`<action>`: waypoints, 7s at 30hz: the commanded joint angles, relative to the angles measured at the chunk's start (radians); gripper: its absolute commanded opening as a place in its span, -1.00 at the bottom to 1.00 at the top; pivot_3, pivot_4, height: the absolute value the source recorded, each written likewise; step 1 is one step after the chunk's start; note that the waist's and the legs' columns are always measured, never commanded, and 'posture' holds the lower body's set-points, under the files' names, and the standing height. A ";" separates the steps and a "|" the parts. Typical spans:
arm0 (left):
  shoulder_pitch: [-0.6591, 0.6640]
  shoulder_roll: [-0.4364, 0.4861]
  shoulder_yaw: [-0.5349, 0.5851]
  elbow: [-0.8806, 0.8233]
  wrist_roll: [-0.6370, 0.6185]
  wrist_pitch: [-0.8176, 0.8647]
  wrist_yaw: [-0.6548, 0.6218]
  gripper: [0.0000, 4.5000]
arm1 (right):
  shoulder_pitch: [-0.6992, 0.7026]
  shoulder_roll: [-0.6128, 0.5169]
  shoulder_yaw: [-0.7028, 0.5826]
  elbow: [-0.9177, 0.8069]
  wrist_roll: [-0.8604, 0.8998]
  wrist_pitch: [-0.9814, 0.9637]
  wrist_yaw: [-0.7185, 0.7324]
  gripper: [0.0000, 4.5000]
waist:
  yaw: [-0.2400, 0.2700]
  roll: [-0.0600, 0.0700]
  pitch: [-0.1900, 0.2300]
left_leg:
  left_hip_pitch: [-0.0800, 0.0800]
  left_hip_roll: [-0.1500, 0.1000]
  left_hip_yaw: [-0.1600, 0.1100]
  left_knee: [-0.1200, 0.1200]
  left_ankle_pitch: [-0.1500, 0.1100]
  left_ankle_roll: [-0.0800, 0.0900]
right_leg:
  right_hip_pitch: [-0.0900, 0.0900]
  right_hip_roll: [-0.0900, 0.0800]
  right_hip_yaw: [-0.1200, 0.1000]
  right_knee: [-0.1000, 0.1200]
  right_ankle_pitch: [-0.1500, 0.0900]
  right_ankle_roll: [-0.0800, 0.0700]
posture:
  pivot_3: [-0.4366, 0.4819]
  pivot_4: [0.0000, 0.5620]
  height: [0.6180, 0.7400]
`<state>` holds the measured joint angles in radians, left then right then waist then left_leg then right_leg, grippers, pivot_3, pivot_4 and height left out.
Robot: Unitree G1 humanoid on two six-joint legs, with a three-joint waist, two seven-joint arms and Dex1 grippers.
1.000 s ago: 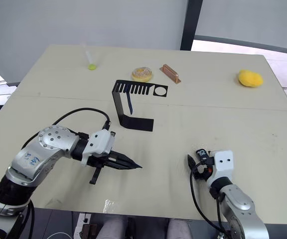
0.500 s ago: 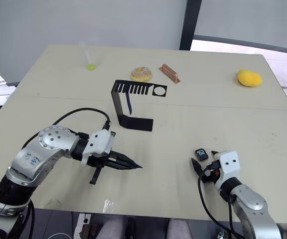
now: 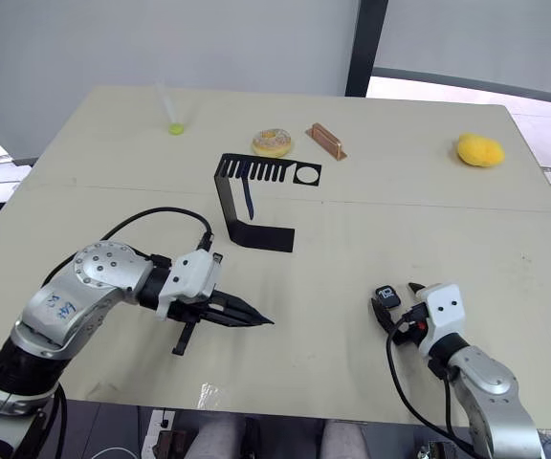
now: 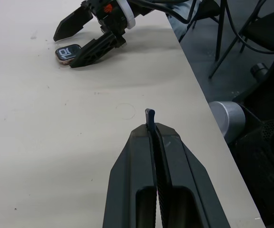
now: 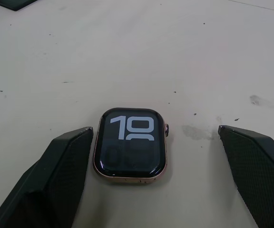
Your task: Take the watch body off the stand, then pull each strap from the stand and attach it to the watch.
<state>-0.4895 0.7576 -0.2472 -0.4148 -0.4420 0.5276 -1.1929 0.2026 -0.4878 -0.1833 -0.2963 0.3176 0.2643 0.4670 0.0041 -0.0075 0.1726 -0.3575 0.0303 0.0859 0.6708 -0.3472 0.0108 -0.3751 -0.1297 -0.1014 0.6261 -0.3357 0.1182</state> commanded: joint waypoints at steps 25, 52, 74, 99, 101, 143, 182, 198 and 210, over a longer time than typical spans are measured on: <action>-0.004 0.004 0.011 -0.022 -0.007 0.002 -0.005 -1.00 | 0.050 -0.020 -0.025 0.046 0.000 -0.031 0.043 0.74 | 0.018 0.000 0.000 | 0.000 0.000 0.000 0.002 0.000 0.000 | 0.000 0.000 0.000 0.000 0.000 0.000 | -0.05 -0.47 1.00; -0.010 -0.004 0.161 0.075 0.020 -0.278 -0.016 -1.00 | -0.153 -0.236 -0.113 -0.245 0.774 0.554 0.149 -0.33 | 0.017 0.004 0.003 | -0.002 0.001 -0.001 0.006 -0.001 0.001 | 0.000 0.000 -0.002 0.001 0.000 0.000 | -0.05 -0.47 1.00; -0.100 0.012 0.087 0.081 0.149 -0.390 -0.041 -1.00 | -0.402 -0.193 0.091 -0.102 1.312 0.821 -0.240 -0.33 | 0.019 0.004 0.003 | -0.012 0.000 -0.009 0.012 -0.002 0.003 | -0.002 0.000 -0.009 0.000 0.001 0.002 | -0.05 -0.47 1.00; -0.174 -0.059 -0.033 0.141 0.264 -0.443 -0.056 -1.00 | -0.421 -0.193 0.124 -0.113 1.313 0.816 -0.312 -0.33 | 0.020 0.004 0.003 | -0.013 0.000 -0.009 0.013 -0.002 0.003 | -0.002 0.000 -0.009 -0.001 0.001 0.002 | -0.05 -0.47 1.00; -0.173 -0.062 -0.032 0.141 0.263 -0.442 -0.053 -1.00 | -0.423 -0.193 0.126 -0.115 1.309 0.818 -0.310 -0.33 | 0.020 0.004 0.003 | -0.013 0.000 -0.009 0.012 -0.002 0.003 | -0.002 0.000 -0.009 -0.001 0.001 0.002 | -0.05 -0.47 1.00; -0.179 -0.086 -0.047 0.151 0.305 -0.412 -0.032 -1.00 | -0.411 -0.197 0.134 -0.137 1.257 0.829 -0.281 -0.33 | 0.020 0.004 0.003 | -0.013 0.000 -0.009 0.012 -0.002 0.003 | -0.002 0.000 -0.009 -0.001 0.001 0.002 | -0.05 -0.47 1.00; -0.161 -0.095 -0.061 0.136 0.303 -0.399 -0.037 -1.00 | -0.408 -0.189 0.138 -0.139 1.234 0.828 -0.265 -0.33 | 0.020 0.004 0.003 | -0.013 0.000 -0.009 0.012 -0.002 0.003 | -0.002 0.000 -0.009 -0.001 0.001 0.002 | -0.05 -0.47 1.00; -0.163 -0.092 -0.051 0.146 0.322 -0.397 -0.024 -1.00 | -0.408 -0.190 0.138 -0.138 1.233 0.830 -0.267 -0.33 | 0.020 0.004 0.003 | -0.013 0.000 -0.009 0.013 -0.002 0.003 | -0.002 0.000 -0.009 -0.001 0.001 0.002 | -0.05 -0.47 1.00; -0.159 -0.097 -0.061 0.141 0.329 -0.392 -0.017 -1.00 | -0.408 -0.188 0.140 -0.141 1.234 0.829 -0.269 -0.33 | 0.020 0.004 0.003 | -0.013 0.000 -0.009 0.012 -0.002 0.003 | -0.002 0.000 -0.009 -0.001 0.001 0.002 | -0.05 -0.47 1.00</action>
<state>-0.6410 0.6632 -0.3147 -0.2588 -0.1135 0.1411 -1.2174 -0.2074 -0.6755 -0.0440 -0.3925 1.5412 1.0930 0.1765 0.0238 -0.0036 0.1752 -0.3705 0.0304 0.0771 0.6832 -0.3493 0.0136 -0.3768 -0.1299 -0.1102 0.6255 -0.3347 0.1199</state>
